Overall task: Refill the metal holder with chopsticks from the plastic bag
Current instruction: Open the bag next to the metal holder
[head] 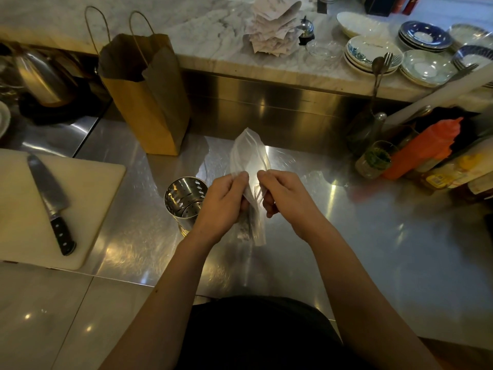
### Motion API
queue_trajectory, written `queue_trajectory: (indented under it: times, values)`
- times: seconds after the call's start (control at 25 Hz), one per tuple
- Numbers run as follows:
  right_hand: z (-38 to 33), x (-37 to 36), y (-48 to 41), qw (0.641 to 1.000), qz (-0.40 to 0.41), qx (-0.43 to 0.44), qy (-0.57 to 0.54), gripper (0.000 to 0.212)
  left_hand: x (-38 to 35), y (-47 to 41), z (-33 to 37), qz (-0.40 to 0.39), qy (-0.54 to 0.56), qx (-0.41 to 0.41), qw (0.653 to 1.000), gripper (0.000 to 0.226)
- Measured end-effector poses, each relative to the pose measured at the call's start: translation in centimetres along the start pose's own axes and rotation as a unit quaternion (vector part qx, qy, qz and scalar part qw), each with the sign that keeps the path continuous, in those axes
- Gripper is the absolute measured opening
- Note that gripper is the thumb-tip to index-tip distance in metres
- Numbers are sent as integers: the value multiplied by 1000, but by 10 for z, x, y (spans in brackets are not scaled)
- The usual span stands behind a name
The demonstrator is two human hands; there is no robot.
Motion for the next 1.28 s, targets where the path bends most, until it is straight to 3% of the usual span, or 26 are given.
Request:
queue_trajectory:
  times: [0.52, 0.84, 0.96, 1.08, 1.28]
  values:
    - [12, 29, 2, 996, 68, -40, -48, 38, 32, -3, -1, 58, 52, 34, 996, 42]
    - [6, 21, 1, 985, 86, -65, -132, 39, -7, 8, -5, -56, 9, 101, 993, 45]
    - [9, 26, 2, 981, 110, -87, -137, 38, -11, 10, -6, -66, 19, 100, 993, 42]
    - [8, 17, 4, 987, 72, -85, -112, 31, -11, 9, -2, -46, 30, 73, 996, 34]
    - [10, 3, 7, 997, -15, -79, 2, 35, -2, 6, -8, -10, -21, 54, 998, 40]
Point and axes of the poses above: each hand's wrist, its own y-axis away from the middle knuckle, its own x-axis out of the back of the hand, z = x × y, the point moved 7 cm from there along -y, towards the middle knuckle, and after that the axes turned 14 degrees about y, right-handed, at the moved point
